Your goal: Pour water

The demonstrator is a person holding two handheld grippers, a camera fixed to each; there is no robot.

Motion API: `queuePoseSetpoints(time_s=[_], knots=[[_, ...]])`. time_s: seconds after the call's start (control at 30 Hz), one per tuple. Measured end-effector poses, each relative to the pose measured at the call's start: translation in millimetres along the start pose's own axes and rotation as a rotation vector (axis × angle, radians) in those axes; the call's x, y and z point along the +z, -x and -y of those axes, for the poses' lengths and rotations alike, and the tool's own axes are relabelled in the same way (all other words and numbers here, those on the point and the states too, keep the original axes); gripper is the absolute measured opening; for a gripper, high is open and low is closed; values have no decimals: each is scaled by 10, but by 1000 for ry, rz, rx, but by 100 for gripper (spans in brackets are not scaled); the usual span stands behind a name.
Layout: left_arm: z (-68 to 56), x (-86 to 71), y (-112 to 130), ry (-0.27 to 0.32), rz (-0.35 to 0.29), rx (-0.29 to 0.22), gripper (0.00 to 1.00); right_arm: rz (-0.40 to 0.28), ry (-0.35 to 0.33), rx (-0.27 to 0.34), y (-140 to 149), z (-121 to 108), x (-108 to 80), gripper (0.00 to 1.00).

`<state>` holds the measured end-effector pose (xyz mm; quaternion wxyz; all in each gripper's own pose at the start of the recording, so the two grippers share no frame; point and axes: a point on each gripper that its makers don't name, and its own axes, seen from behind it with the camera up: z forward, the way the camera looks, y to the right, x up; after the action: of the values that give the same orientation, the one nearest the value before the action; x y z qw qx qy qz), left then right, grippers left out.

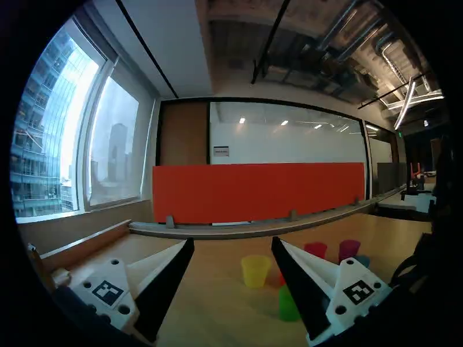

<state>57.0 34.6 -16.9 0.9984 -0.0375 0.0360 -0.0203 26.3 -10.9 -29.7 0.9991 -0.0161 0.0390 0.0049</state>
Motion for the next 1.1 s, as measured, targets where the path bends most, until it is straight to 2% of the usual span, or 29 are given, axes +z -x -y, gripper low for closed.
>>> queuePoseSetpoints(time_s=[0.3, 0.6, 0.8, 1.1], knots=[[-7, 61, 207, -24, 16, 17, 100, 18, 3, -25, 81, 4, -26, 99], [-7, 112, 393, -30, 13, 3, 100, 20, -12, -13, 57, 51, -2, 99], [84, 110, 576, -42, 27, 7, 100, 26, -14, 5, 79, 74, 15, 99], [222, 98, 743, -47, 29, -13, 100, 31, -16, 29, 72, 102, 41, 99]])
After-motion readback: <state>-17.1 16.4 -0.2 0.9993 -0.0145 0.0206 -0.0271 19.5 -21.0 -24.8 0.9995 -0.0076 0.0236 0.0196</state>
